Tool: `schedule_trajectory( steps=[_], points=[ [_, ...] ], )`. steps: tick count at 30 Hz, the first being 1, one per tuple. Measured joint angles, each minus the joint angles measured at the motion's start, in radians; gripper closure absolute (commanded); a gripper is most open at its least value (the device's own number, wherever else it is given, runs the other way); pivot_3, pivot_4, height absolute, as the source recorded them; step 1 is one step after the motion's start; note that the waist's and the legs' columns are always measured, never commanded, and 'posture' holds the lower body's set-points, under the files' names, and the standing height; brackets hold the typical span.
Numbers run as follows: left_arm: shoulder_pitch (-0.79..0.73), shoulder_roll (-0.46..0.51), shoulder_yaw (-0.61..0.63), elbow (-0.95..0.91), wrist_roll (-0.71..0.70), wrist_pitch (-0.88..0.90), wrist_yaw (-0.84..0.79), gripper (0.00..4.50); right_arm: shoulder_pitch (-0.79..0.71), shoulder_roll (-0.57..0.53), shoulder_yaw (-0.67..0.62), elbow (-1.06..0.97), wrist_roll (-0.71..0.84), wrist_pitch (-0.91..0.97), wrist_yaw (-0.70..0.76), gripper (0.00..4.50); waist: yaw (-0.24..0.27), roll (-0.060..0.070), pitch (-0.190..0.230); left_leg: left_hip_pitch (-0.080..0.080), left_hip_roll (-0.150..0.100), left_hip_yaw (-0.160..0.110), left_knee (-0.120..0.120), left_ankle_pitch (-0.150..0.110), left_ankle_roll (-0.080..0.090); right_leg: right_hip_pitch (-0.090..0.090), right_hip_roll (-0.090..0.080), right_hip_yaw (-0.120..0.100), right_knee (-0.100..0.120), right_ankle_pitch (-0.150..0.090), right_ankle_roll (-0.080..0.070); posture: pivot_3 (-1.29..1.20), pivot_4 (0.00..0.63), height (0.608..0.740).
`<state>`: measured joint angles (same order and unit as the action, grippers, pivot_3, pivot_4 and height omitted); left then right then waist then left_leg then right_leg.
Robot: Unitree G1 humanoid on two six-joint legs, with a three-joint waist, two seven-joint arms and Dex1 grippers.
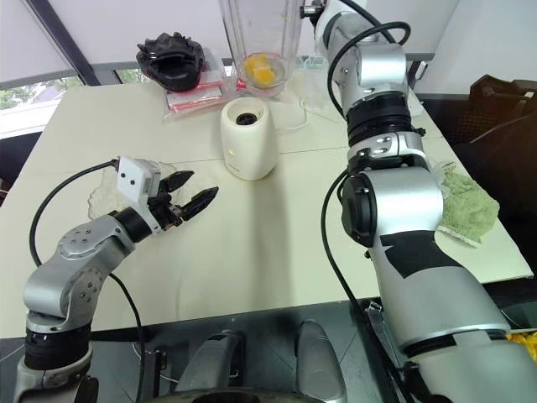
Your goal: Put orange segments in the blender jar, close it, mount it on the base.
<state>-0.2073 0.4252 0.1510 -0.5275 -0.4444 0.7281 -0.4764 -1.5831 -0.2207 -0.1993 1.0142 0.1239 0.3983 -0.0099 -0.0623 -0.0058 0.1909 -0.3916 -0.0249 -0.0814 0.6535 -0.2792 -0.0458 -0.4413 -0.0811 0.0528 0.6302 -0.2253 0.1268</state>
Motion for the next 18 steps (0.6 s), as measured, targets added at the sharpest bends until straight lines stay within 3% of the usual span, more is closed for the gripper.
schedule_trajectory(
  steps=[18],
  points=[
    [0.098,-0.013,0.071,-0.147,-0.070,0.004,0.110,0.91,0.011,0.094,0.012,0.163,-0.004,-0.146,0.010,3.60,-0.008,0.000,0.000,0.000,0.000,-0.001,-0.004,0.003,-0.004,-0.002,0.000,0.000,0.000,0.000,0.000,0.00,0.150,0.740]
  ],
)
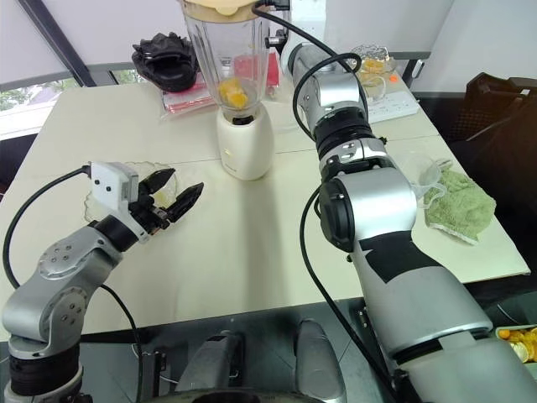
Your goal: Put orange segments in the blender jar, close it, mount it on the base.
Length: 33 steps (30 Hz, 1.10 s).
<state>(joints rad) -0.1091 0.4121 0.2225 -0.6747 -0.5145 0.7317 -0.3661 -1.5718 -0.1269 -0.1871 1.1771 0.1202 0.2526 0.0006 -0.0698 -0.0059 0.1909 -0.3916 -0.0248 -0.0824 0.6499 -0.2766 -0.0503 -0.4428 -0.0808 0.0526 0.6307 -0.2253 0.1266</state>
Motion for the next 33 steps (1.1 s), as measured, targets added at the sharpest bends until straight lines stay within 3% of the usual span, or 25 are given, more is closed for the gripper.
schedule_trajectory(
  steps=[19,26,33],
  points=[
    [0.014,0.019,-0.005,-0.013,-0.020,0.005,0.073,0.91,0.055,0.020,0.047,0.014,-0.048,-0.128,-0.003,3.60,0.000,-0.001,-0.001,0.003,0.000,-0.001,0.000,0.001,-0.002,0.003,0.001,0.000,0.001,0.001,-0.001,0.00,0.150,0.740],
    [0.016,0.019,-0.005,-0.036,-0.021,0.006,0.094,0.91,0.097,0.030,0.074,0.053,-0.087,-0.175,-0.038,3.60,0.002,-0.001,-0.002,0.015,0.000,-0.001,-0.001,0.001,-0.002,0.015,0.001,0.000,0.000,0.000,-0.001,0.00,0.150,0.740],
    [0.017,0.019,-0.011,-0.036,-0.021,0.006,0.112,0.91,0.097,0.030,0.054,0.064,-0.081,-0.177,-0.045,3.60,0.002,-0.001,-0.002,0.016,0.000,-0.002,-0.001,0.001,-0.002,0.017,0.001,0.000,-0.001,0.000,-0.001,0.00,0.150,0.740]
  ],
)
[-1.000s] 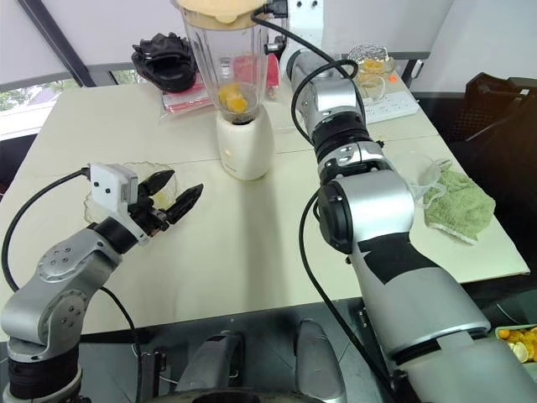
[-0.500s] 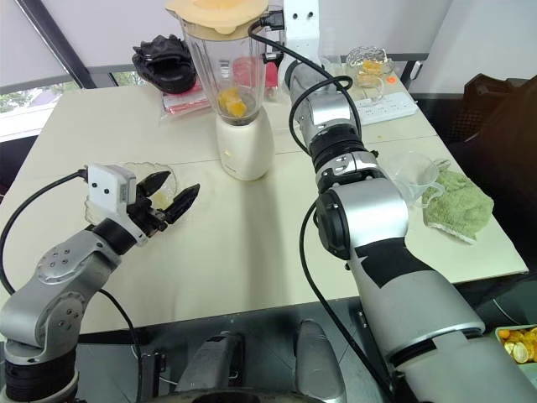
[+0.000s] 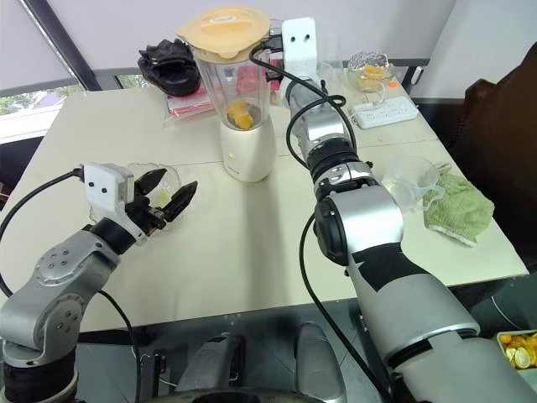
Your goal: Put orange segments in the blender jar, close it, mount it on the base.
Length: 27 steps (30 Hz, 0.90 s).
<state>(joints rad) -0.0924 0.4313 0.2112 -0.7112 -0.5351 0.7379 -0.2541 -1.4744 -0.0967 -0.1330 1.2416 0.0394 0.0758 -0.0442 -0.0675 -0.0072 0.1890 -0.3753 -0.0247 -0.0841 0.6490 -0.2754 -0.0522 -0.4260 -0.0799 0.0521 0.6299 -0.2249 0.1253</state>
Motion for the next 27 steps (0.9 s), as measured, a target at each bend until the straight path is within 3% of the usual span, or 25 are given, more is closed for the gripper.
schedule_trajectory(
  steps=[4,6,9,16,25,27],
  points=[
    [0.000,0.001,0.000,0.000,0.000,0.000,0.000,0.91,0.000,0.000,-0.010,0.000,0.003,0.007,0.000,3.60,-0.001,0.000,0.000,0.000,0.000,0.000,0.000,0.000,0.000,0.000,0.000,0.000,0.000,0.000,0.000,0.00,0.150,0.740],
    [0.000,0.007,0.000,0.000,0.000,0.000,-0.002,0.86,0.001,0.001,-0.010,0.003,0.002,0.011,0.001,2.73,-0.001,0.000,0.000,0.000,0.000,0.000,0.000,0.000,0.000,0.000,0.000,0.000,0.000,0.000,0.000,0.00,0.150,0.740],
    [-0.014,0.013,-0.001,0.002,0.000,0.002,-0.003,0.86,0.024,0.001,-0.003,0.005,-0.006,0.021,0.004,1.86,-0.001,-0.001,0.000,0.000,0.000,0.000,0.000,0.000,0.000,0.000,0.000,0.000,0.000,0.000,0.000,0.00,0.150,0.740],
    [-0.035,0.018,-0.001,0.002,-0.009,0.013,-0.003,0.86,0.088,0.004,0.004,0.007,-0.007,0.037,0.024,1.86,-0.003,0.000,0.000,0.000,0.000,0.000,-0.002,0.000,0.000,-0.001,0.000,0.000,0.000,0.000,0.000,0.00,0.150,0.740],
    [-0.038,0.012,-0.004,0.003,-0.019,0.019,-0.003,0.86,0.252,0.005,0.013,-0.223,0.006,0.121,0.087,1.86,-0.002,-0.001,0.000,0.000,0.000,0.000,-0.001,0.000,0.000,-0.001,0.000,0.000,0.000,0.000,0.000,0.00,0.150,0.740],
    [-0.041,0.012,-0.006,0.006,-0.020,0.019,-0.004,0.86,0.288,0.005,0.019,-0.290,0.006,0.147,0.097,1.33,-0.003,-0.001,0.000,0.000,0.000,0.000,-0.001,0.000,0.000,-0.001,0.000,0.000,0.000,0.000,0.000,0.00,0.150,0.740]
  ],
)
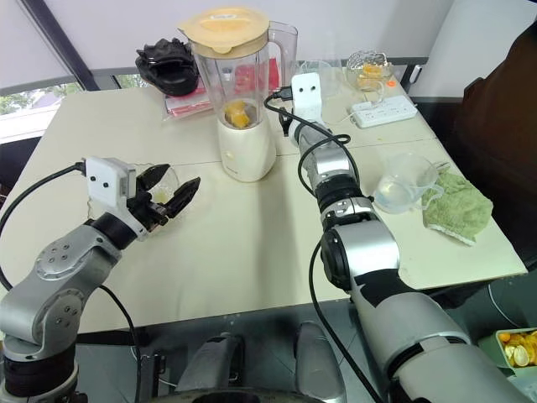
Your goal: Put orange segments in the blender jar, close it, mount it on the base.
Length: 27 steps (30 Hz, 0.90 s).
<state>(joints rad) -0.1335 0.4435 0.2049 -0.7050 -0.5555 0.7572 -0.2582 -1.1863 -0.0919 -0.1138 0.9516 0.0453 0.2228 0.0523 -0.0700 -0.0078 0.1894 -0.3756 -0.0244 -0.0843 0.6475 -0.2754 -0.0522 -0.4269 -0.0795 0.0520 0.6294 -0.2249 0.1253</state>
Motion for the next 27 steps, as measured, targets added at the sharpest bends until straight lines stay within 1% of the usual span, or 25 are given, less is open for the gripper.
schedule_trajectory(
  steps=[2,3,8,12,17,21,25,27],
  points=[
    [-0.002,-0.001,-0.009,0.006,-0.001,0.000,-0.001,0.86,0.037,0.000,0.009,-0.071,0.000,0.031,0.016,0.57,0.000,0.000,0.000,0.000,0.000,0.000,0.000,0.000,0.000,0.000,0.000,0.000,0.000,0.000,0.000,0.00,0.150,0.740],
    [-0.004,-0.003,-0.015,0.010,-0.001,0.000,-0.001,0.86,0.053,0.000,0.013,-0.101,0.000,0.043,0.017,0.03,0.001,0.000,0.000,0.000,0.000,0.000,0.000,0.000,0.000,0.000,0.000,0.000,0.000,0.000,0.000,0.00,0.150,0.740],
    [-0.013,-0.014,-0.032,0.018,-0.001,-0.001,0.000,0.86,0.128,0.001,0.038,-0.251,-0.001,0.105,0.030,0.03,0.001,0.000,0.000,0.000,0.000,0.000,0.000,0.000,0.000,0.000,0.000,0.000,0.000,0.000,0.000,0.00,0.150,0.740],
    [-0.008,-0.034,-0.037,0.018,0.000,-0.007,0.000,0.86,0.224,-0.007,0.073,-0.406,-0.003,0.152,0.062,0.03,0.002,0.000,0.000,0.000,0.000,0.000,0.000,0.000,0.000,0.000,0.000,0.000,0.000,0.000,0.000,0.00,0.150,0.740],
    [0.000,-0.034,-0.058,0.031,0.000,-0.009,-0.014,0.86,0.353,-0.052,0.108,-0.640,0.005,0.245,0.140,0.03,0.004,0.000,0.000,0.000,0.000,0.000,0.000,0.000,0.000,0.000,0.000,0.000,0.000,0.000,0.000,0.00,0.150,0.740],
    [-0.011,-0.034,-0.051,0.039,-0.001,-0.021,-0.018,0.86,0.450,-0.136,0.114,-0.868,0.078,0.347,0.272,0.03,0.012,0.000,0.000,0.000,0.000,0.000,0.000,0.000,0.000,0.000,0.000,0.000,-0.001,0.000,0.000,0.00,0.150,0.740],
    [-0.008,-0.030,-0.033,0.040,-0.001,-0.027,-0.020,0.86,0.537,-0.276,0.101,-1.073,0.173,0.401,0.432,0.03,0.019,-0.001,0.000,0.000,0.000,0.000,0.000,0.000,0.000,0.000,0.000,0.000,-0.001,0.000,0.000,0.00,0.150,0.740],
    [0.005,-0.028,-0.027,0.041,0.000,-0.029,-0.021,0.86,0.577,-0.326,0.085,-1.133,0.211,0.407,0.490,0.03,0.021,-0.001,0.000,0.000,0.000,0.000,0.000,0.000,0.000,0.000,0.000,0.000,-0.001,0.000,0.000,0.00,0.150,0.740]
  ],
)
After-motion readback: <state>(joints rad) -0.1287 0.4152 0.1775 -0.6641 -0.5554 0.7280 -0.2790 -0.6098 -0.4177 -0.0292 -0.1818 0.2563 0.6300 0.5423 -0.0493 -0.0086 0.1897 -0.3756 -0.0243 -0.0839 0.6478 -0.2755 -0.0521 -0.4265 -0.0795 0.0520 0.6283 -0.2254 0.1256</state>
